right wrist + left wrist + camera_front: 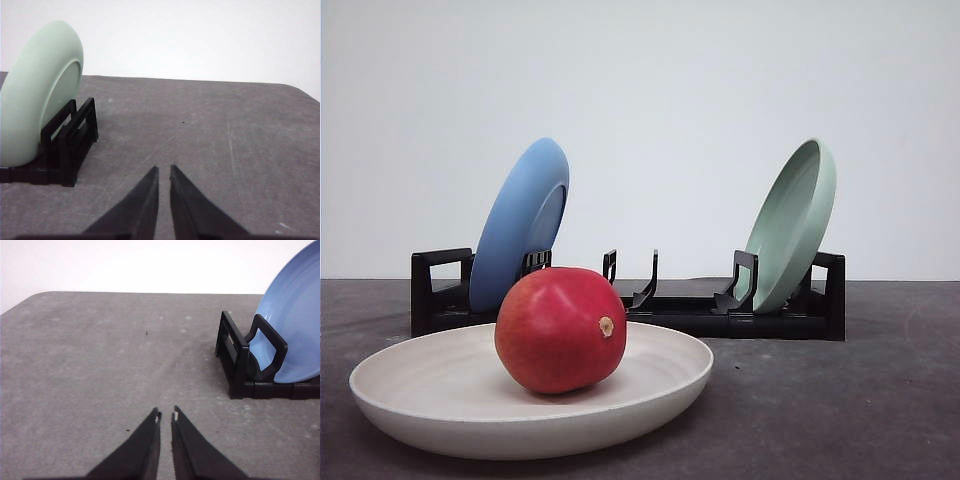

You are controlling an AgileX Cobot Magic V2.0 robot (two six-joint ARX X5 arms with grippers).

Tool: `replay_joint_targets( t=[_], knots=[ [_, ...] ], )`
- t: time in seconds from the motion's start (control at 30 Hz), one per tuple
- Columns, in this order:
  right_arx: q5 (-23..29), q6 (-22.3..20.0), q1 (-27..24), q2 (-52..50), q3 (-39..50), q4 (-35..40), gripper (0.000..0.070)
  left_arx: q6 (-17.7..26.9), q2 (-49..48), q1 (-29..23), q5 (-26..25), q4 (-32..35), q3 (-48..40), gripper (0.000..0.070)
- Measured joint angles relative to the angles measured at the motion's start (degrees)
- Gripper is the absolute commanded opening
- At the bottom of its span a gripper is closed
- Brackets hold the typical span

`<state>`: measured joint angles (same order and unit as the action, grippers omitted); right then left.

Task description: Place pomegranate in white plate

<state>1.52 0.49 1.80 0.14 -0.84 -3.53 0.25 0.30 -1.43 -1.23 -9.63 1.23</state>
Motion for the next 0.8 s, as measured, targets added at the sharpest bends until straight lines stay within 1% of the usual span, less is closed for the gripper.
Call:
replay_joint_targets(
  t=[0.8],
  knots=[
    [0.0, 0.0, 0.0, 0.0, 0.0, -0.01, 0.0038, 0.0, 0.0, 0.0, 0.0, 0.0, 0.0, 0.0023]
  ],
)
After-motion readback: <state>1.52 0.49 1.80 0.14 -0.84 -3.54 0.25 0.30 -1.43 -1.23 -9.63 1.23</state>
